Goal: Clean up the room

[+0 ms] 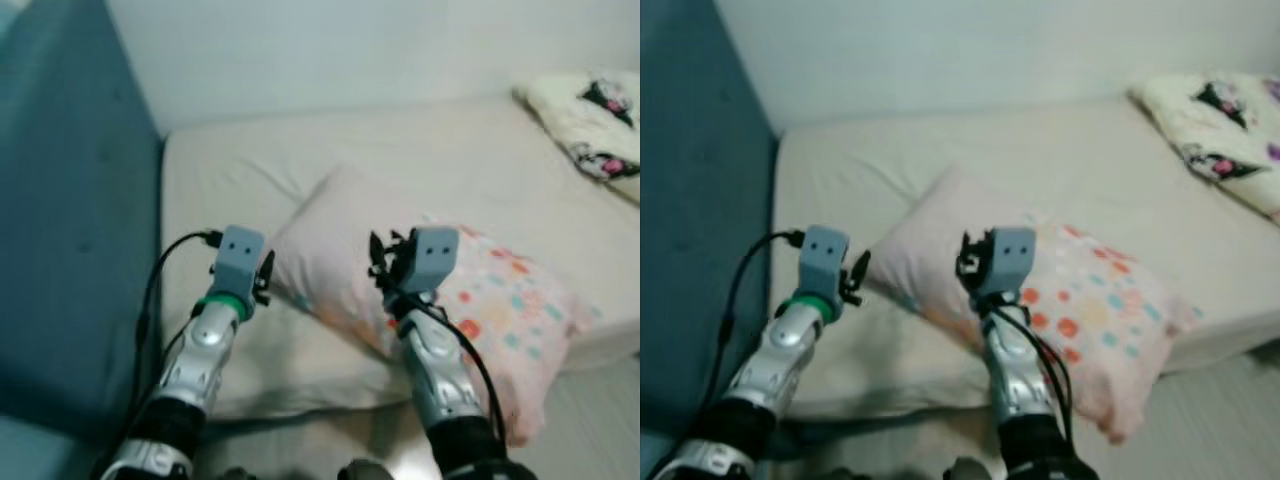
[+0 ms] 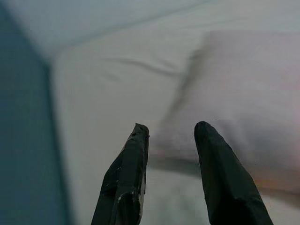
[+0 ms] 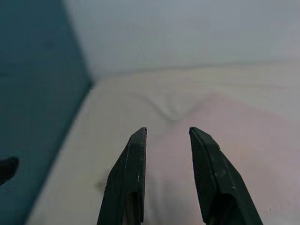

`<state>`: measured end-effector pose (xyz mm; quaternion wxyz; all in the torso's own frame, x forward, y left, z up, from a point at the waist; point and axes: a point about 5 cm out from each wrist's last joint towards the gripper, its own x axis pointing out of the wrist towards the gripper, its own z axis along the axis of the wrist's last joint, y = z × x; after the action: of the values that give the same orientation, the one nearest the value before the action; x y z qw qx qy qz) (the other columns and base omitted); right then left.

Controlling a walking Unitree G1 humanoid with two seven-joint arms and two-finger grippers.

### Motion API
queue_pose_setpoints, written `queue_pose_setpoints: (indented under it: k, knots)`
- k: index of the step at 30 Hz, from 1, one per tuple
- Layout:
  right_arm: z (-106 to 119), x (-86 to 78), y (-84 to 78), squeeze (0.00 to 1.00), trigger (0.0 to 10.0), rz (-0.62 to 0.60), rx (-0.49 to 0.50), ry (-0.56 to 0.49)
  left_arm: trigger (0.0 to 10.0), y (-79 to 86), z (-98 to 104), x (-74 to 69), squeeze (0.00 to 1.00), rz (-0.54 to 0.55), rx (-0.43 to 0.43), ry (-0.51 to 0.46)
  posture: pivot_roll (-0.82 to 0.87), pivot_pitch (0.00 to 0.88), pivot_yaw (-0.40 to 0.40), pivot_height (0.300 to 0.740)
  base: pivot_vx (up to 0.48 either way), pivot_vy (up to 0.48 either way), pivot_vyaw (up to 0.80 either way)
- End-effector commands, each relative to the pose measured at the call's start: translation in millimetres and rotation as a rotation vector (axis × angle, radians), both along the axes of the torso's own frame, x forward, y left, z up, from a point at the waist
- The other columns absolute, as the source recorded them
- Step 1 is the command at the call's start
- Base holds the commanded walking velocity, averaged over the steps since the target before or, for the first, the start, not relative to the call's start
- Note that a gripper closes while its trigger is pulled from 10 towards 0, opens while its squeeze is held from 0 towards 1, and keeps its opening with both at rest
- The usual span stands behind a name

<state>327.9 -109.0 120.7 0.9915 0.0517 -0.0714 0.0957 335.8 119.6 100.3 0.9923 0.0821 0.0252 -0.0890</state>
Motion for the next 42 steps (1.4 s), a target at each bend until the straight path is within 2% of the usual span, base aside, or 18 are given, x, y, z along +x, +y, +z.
queue_pose_setpoints:
  k: [1, 9, 30, 42]
  knots:
    - [-2.4, -0.4, -6.2, 0.00, 10.0, -0.018, -0.011, 0.007, 10.0, -5.5, -5.2, -3.9, 0.00, -0.016, -0.006, 0.012, -0.09, 0.043, 0.089, 0.711, 0.000, -0.480, 0.00]
    - [-3.1, -0.5, -6.9, 0.00, 10.0, -0.020, -0.012, 0.008, 10.0, -6.0, -5.4, -3.7, 0.00, -0.019, -0.010, 0.013, -0.09, 0.043, 0.089, 0.711, 0.000, -0.480, 0.00]
    - [-4.0, -0.4, -9.3, 0.00, 10.0, -0.042, -0.028, 0.005, 10.0, -8.5, -11.6, -3.1, 0.00, -0.017, -0.020, 0.065, -0.10, 0.037, 0.090, 0.711, 0.000, 0.000, 0.00]
    - [-3.9, 0.2, -10.6, 0.00, 10.0, -0.057, -0.031, 0.002, 10.0, -7.9, -12.4, -2.4, 0.00, -0.011, -0.018, 0.071, -0.10, 0.037, 0.090, 0.657, 0.000, 0.000, 0.00]
